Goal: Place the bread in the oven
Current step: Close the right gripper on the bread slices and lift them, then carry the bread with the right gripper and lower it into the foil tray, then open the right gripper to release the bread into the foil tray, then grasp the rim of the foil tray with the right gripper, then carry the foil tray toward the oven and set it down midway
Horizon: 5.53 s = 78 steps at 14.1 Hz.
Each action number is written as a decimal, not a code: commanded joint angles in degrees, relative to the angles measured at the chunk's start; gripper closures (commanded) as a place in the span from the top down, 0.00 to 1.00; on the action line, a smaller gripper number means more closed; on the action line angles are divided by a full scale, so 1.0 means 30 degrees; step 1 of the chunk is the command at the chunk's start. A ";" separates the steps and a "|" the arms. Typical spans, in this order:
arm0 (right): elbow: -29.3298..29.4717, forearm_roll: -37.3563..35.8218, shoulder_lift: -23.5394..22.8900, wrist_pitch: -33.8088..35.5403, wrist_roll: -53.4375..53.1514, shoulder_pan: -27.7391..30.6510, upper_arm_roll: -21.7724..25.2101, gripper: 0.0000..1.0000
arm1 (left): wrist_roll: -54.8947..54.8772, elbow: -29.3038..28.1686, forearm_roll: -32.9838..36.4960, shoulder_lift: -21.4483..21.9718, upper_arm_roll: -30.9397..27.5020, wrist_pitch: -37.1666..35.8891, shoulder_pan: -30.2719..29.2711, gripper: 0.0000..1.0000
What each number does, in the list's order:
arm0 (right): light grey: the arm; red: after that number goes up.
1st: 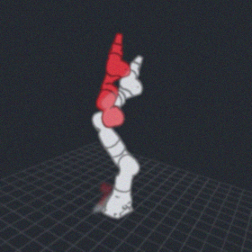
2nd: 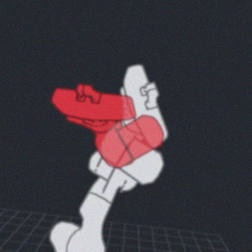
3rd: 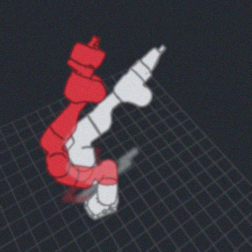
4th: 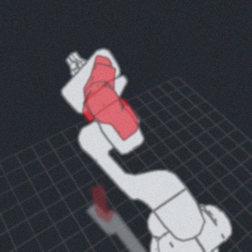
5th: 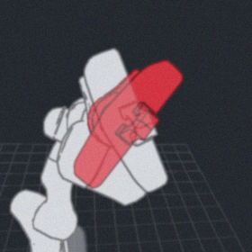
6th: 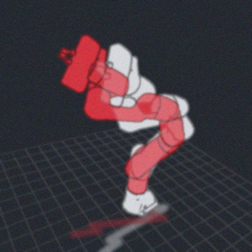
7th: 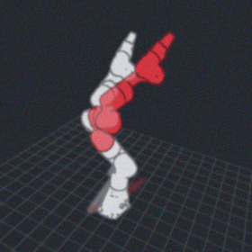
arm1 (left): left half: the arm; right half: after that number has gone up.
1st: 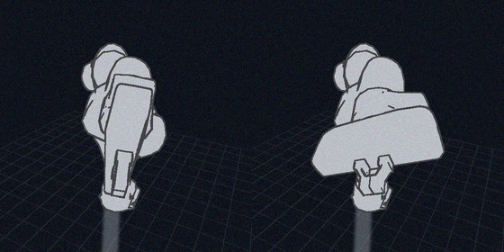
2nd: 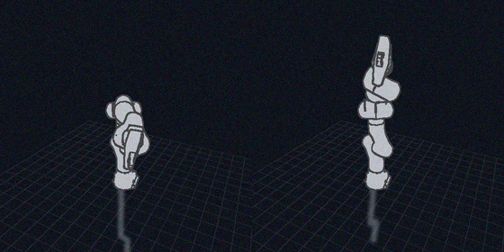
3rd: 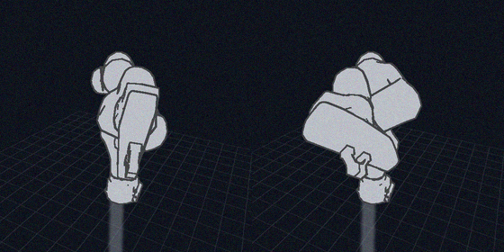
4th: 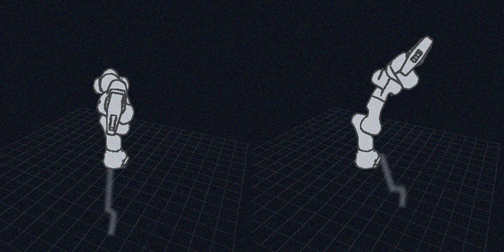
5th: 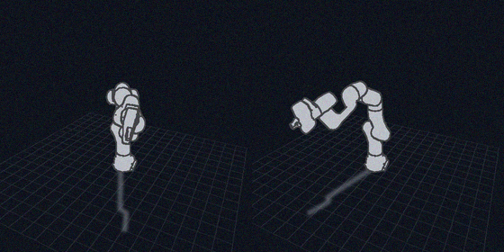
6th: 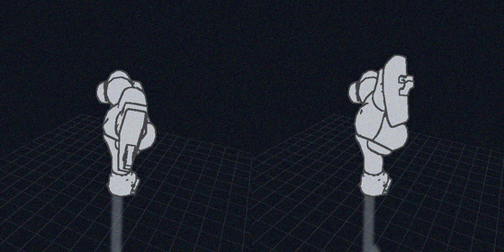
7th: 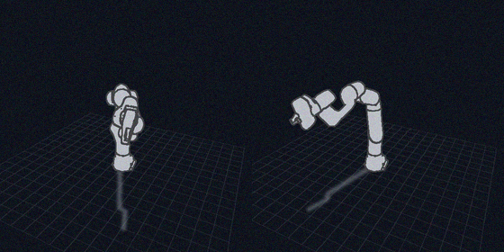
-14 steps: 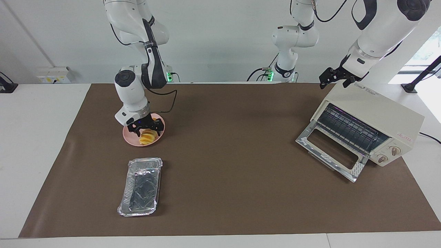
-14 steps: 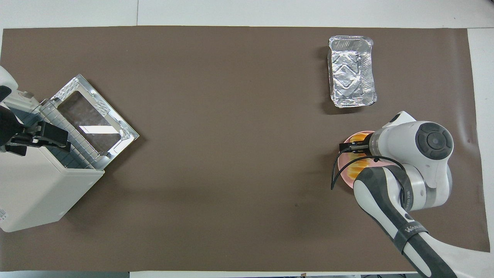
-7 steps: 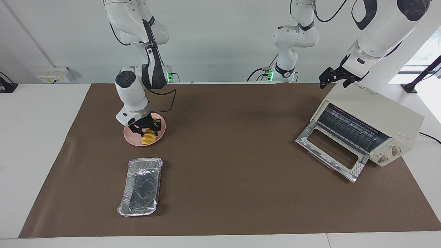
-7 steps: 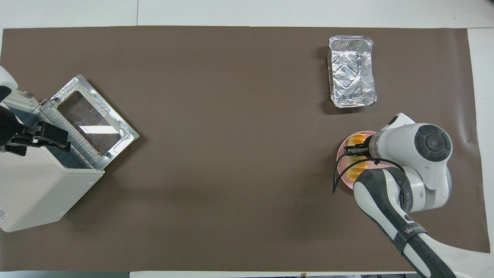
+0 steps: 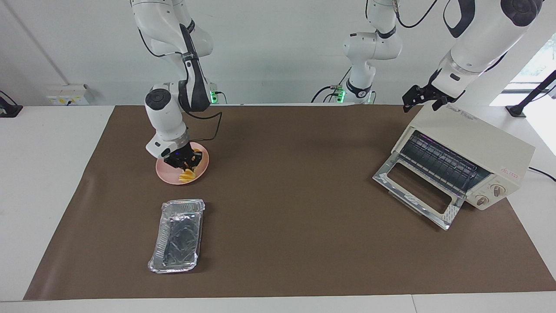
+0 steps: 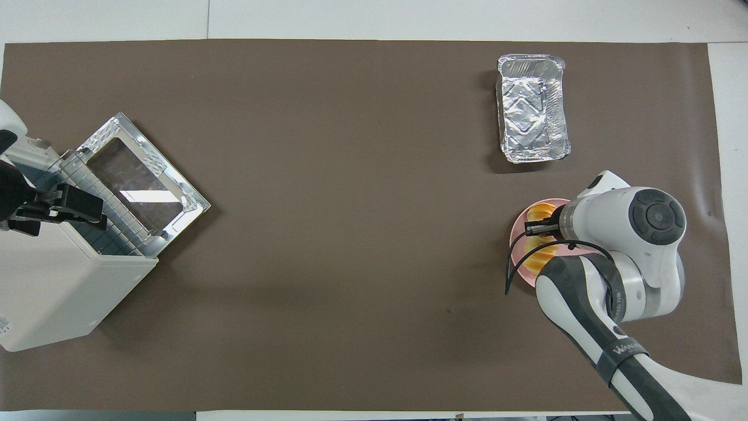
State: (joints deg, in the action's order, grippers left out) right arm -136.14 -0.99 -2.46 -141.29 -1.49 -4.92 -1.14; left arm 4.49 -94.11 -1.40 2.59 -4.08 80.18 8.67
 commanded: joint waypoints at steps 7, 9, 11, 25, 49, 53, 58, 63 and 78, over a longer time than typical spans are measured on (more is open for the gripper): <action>0.9826 0.0125 -0.1956 1.0115 0.0788 0.0351 -0.0090 0.00 | -0.0003 -0.0065 -0.0031 0.0248 0.0099 -0.0244 -0.0167 1.00; 1.2088 0.0154 -0.2721 1.0562 0.1167 0.0351 -0.0119 0.00 | -0.0003 -0.0094 -0.0031 0.0248 0.0099 -0.0244 -0.0167 1.00; 1.3788 0.0125 -0.3627 1.0358 0.1577 0.0292 -0.0119 0.00 | -0.0003 -0.0065 -0.0031 0.0248 0.0099 -0.0244 -0.0167 1.00; 2.3470 -0.0168 -1.3768 0.7673 0.2956 0.0321 -0.0119 0.00 | -0.0003 -0.0065 -0.0031 0.0248 0.0099 -0.0244 -0.0167 1.00; 1.6493 -0.0197 -1.1073 0.2857 0.6208 0.1874 0.0057 0.47 | -0.0003 -0.0065 -0.0031 0.0248 0.0099 -0.0244 -0.0167 1.00; 1.6463 -0.0168 -1.1044 0.2858 0.6208 0.1845 0.0057 0.00 | -0.0003 -0.0094 -0.0031 0.0249 0.0099 -0.0244 -0.0167 1.00; 1.7133 -0.0168 -1.0957 0.4228 0.6383 0.1903 0.0028 0.00 | -0.0003 -0.0065 -0.0002 0.0248 0.0099 -0.0244 -0.0167 1.00; 1.8748 0.0531 -0.9029 0.9090 0.6063 0.0854 -0.0351 0.00 | -0.0003 -0.0065 -0.0031 0.0248 0.0099 -0.0244 -0.0167 1.00; 1.3865 0.2967 -0.7793 0.5064 -1.0138 -0.8641 -0.0412 0.00 | -0.0003 -0.0065 -0.0031 0.0248 0.0099 -0.0244 -0.0167 1.00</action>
State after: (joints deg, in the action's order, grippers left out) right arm -88.72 6.37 -26.97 -121.03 -30.80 -30.47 -2.78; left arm 4.49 -94.11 -1.40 2.59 -4.08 80.18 8.67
